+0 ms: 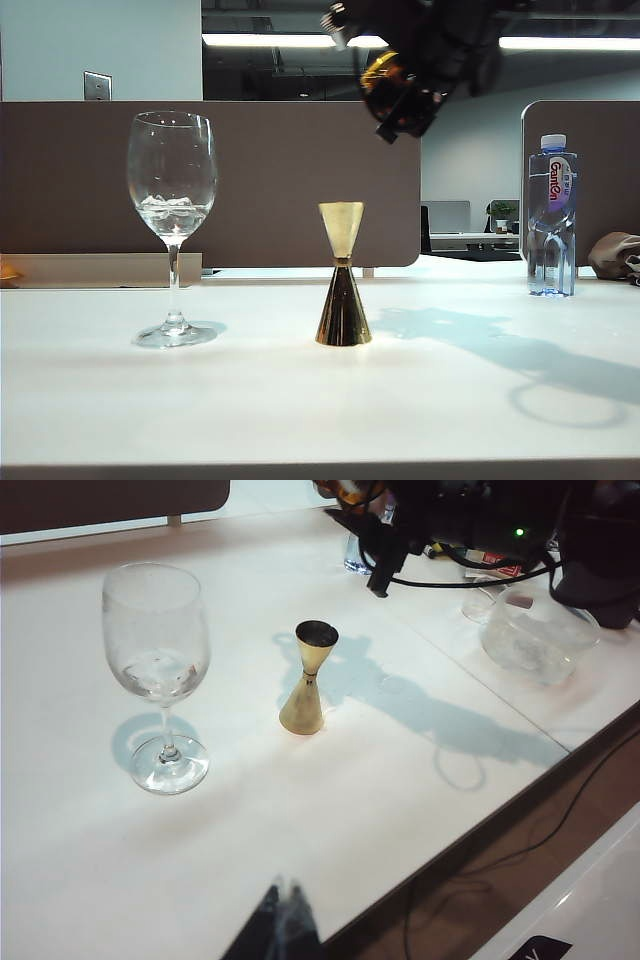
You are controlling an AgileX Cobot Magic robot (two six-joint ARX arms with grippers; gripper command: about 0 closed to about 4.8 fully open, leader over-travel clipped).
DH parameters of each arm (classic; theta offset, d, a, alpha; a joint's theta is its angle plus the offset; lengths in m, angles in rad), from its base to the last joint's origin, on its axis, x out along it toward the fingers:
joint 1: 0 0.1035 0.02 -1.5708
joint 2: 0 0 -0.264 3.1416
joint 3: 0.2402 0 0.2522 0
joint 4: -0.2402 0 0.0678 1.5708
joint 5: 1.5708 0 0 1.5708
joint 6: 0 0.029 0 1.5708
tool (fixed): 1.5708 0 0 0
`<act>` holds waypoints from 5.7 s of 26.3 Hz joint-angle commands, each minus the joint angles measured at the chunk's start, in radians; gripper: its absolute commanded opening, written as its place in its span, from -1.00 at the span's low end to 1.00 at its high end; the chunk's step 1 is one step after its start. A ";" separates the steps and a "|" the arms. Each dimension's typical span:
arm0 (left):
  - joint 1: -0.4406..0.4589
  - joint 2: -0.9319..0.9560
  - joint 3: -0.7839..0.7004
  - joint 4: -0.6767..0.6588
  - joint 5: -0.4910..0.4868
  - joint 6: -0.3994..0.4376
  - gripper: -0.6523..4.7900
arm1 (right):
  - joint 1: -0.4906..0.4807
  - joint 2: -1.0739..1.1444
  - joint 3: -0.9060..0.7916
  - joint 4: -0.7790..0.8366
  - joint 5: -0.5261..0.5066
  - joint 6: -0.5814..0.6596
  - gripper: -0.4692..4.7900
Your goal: Pick up the small amber measuring cup and pour the water in it into the jigger, then pick up the jigger and pour the water in it into the wine glass.
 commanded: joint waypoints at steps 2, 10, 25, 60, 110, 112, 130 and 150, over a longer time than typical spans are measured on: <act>0.001 0.000 0.002 0.011 0.001 0.001 -0.77 | -0.064 -0.064 -0.101 0.013 -0.056 0.323 -0.84; 0.001 0.000 0.002 0.011 0.001 0.001 -0.77 | -0.213 -0.076 -0.439 0.298 -0.311 0.728 -0.84; 0.001 0.000 0.002 0.011 0.001 0.001 -0.77 | -0.257 0.136 -0.524 0.543 -0.447 0.777 -0.82; 0.001 0.000 0.002 0.011 0.001 0.001 -0.77 | -0.254 0.139 -0.592 0.526 -0.414 0.777 0.83; 0.001 0.000 0.002 0.011 -0.001 0.001 -0.77 | 0.057 0.222 -0.299 0.392 -0.436 0.777 0.25; 0.001 0.000 0.002 0.011 -0.001 0.001 -0.77 | 0.057 0.223 -0.299 0.392 -0.436 0.777 0.18; 0.001 0.000 0.002 0.011 -0.001 0.001 -0.77 | 0.056 0.234 -0.297 0.392 -0.436 0.777 -0.24; 0.001 0.000 0.002 0.011 -0.001 0.001 -0.77 | 0.057 0.233 -0.274 0.377 -0.402 0.776 -0.72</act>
